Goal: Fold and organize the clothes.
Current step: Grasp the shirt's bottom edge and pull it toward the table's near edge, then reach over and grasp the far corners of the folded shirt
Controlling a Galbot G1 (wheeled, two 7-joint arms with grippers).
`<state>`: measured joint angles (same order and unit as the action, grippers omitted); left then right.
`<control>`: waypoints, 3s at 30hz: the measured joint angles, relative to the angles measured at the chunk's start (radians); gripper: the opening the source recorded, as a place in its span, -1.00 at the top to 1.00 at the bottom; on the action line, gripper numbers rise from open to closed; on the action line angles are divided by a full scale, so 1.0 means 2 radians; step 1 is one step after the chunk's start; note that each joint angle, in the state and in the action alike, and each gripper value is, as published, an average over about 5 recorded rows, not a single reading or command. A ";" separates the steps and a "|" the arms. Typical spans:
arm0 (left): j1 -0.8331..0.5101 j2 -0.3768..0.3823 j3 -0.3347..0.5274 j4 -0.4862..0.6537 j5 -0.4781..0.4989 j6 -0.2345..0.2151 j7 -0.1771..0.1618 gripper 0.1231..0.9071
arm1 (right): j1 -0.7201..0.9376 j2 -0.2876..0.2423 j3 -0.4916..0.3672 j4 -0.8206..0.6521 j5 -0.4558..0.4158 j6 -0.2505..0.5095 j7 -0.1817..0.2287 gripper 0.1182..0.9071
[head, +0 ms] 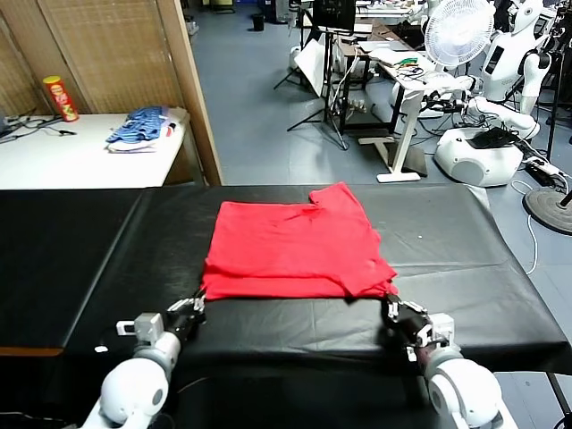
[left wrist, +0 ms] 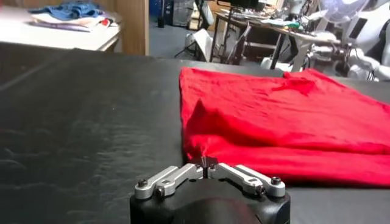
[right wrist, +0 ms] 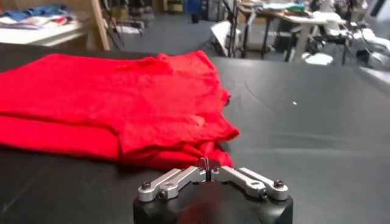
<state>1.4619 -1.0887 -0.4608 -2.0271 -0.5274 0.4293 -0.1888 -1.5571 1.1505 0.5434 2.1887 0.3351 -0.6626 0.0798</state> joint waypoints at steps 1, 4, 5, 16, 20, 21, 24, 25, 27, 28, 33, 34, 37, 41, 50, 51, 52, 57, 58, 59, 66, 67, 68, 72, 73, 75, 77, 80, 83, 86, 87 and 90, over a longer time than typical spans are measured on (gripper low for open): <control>0.008 0.004 -0.003 -0.005 0.000 0.000 0.000 0.99 | -0.006 0.000 0.001 0.003 0.000 -0.001 -0.001 0.99; 0.029 0.013 -0.010 -0.018 0.001 0.000 0.000 0.99 | -0.021 -0.002 0.002 0.012 0.000 -0.001 -0.007 0.94; 0.036 0.015 -0.012 -0.023 0.001 0.000 0.000 0.99 | -0.025 -0.002 0.003 0.015 0.000 -0.001 -0.009 0.87; 0.089 0.023 -0.028 -0.081 -0.023 0.018 -0.044 0.66 | -0.058 -0.014 0.029 0.073 0.033 -0.027 -0.003 -0.52; 0.093 0.026 -0.035 -0.102 -0.031 0.042 -0.067 0.07 | -0.043 -0.024 0.048 0.089 0.066 -0.022 0.005 -0.71; 0.092 0.027 -0.037 -0.108 -0.034 0.050 -0.071 -0.06 | -0.034 -0.027 0.050 0.088 0.072 -0.018 0.008 -0.72; 0.081 0.027 -0.040 -0.124 -0.048 0.077 -0.084 -0.46 | 0.010 -0.034 0.049 0.069 0.081 -0.001 0.018 -0.72; 0.074 0.027 -0.039 -0.126 -0.054 0.087 -0.090 -0.54 | 0.029 -0.036 0.045 0.057 0.083 0.003 0.020 -0.72; 0.052 0.026 -0.036 -0.127 -0.069 0.108 -0.100 -0.68 | 0.071 -0.039 0.034 0.027 0.083 0.010 0.022 -0.72; 0.038 0.025 -0.034 -0.124 -0.079 0.117 -0.102 -0.69 | 0.092 -0.040 0.027 0.010 0.083 0.012 0.024 -0.72; -0.063 0.019 -0.014 -0.085 -0.115 0.143 -0.092 -0.72 | 0.203 -0.035 -0.016 -0.081 0.077 0.017 0.027 -0.72; -0.085 0.018 -0.008 -0.073 -0.118 0.145 -0.091 -0.72 | 0.224 -0.033 -0.025 -0.101 0.073 0.020 0.027 -0.72; -0.146 0.014 0.015 -0.032 -0.127 0.146 -0.088 -0.72 | 0.282 -0.025 -0.054 -0.160 0.062 0.027 0.026 -0.72; -0.222 0.007 0.048 0.033 -0.128 0.145 -0.077 -0.72 | 0.344 -0.015 -0.088 -0.232 0.059 0.028 0.023 -0.72; -0.353 -0.013 0.104 0.187 -0.104 0.143 -0.038 -0.72 | 0.446 0.018 -0.139 -0.369 0.072 0.023 0.003 -0.72; -0.363 -0.015 0.108 0.204 -0.099 0.141 -0.033 -0.72 | 0.454 0.021 -0.141 -0.382 0.074 0.022 0.001 -0.72; -0.373 -0.017 0.111 0.220 -0.094 0.140 -0.028 -0.72 | 0.463 0.025 -0.143 -0.394 0.075 0.022 -0.002 -0.72; -0.415 -0.028 0.120 0.294 -0.088 0.140 -0.011 -0.72 | 0.494 0.041 -0.151 -0.446 0.075 0.022 -0.012 -0.72; -0.421 -0.031 0.120 0.306 -0.088 0.140 -0.008 -0.72 | 0.499 0.044 -0.152 -0.455 0.075 0.022 -0.013 -0.72; -0.427 -0.033 0.121 0.317 -0.087 0.139 -0.006 -0.72 | 0.503 0.047 -0.154 -0.463 0.075 0.023 -0.015 -0.72; -0.455 -0.056 0.121 0.368 -0.071 0.128 0.008 -0.72 | 0.525 0.067 -0.159 -0.505 0.073 0.024 -0.020 -0.72; -0.458 -0.059 0.121 0.374 -0.070 0.127 0.010 -0.72 | 0.527 0.069 -0.159 -0.509 0.073 0.024 -0.020 -0.72; -0.461 -0.062 0.121 0.381 -0.069 0.126 0.011 -0.72 | 0.529 0.071 -0.159 -0.513 0.073 0.024 -0.020 -0.72; -0.472 -0.069 0.121 0.406 -0.066 0.130 0.021 -0.61 | 0.533 0.078 -0.157 -0.525 0.073 0.023 -0.020 -0.64; -0.473 -0.070 0.121 0.411 -0.064 0.132 0.024 -0.55 | 0.533 0.080 -0.157 -0.526 0.072 0.023 -0.020 -0.61; -0.476 -0.072 0.121 0.420 -0.059 0.133 0.028 -0.30 | 0.533 0.083 -0.156 -0.529 0.072 0.022 -0.020 -0.49; -0.477 -0.073 0.121 0.429 -0.056 0.131 0.030 -0.04 | 0.533 0.086 -0.155 -0.530 0.071 0.021 -0.020 -0.38; -0.478 -0.073 0.118 0.436 -0.056 0.130 0.035 0.38 | 0.532 0.088 -0.152 -0.532 0.070 0.021 -0.019 -0.07; -0.475 -0.071 0.118 0.434 -0.058 0.130 0.039 0.78 | 0.530 0.088 -0.150 -0.531 0.070 0.024 -0.019 0.33; -0.471 -0.069 0.118 0.427 -0.059 0.130 0.042 0.97 | 0.527 0.088 -0.147 -0.529 0.070 0.037 -0.020 0.68; -0.470 -0.069 0.118 0.424 -0.060 0.130 0.043 0.99 | 0.525 0.088 -0.146 -0.528 0.070 0.044 -0.021 0.79; -0.468 -0.069 0.118 0.414 -0.060 0.130 0.043 0.99 | 0.520 0.084 -0.143 -0.522 0.072 0.071 -0.030 0.96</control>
<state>0.5250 -1.2267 -0.2245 -1.1986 -0.6470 0.6885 -0.1023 -0.5178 1.3189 0.2569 1.1454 0.4796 -0.5213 0.0207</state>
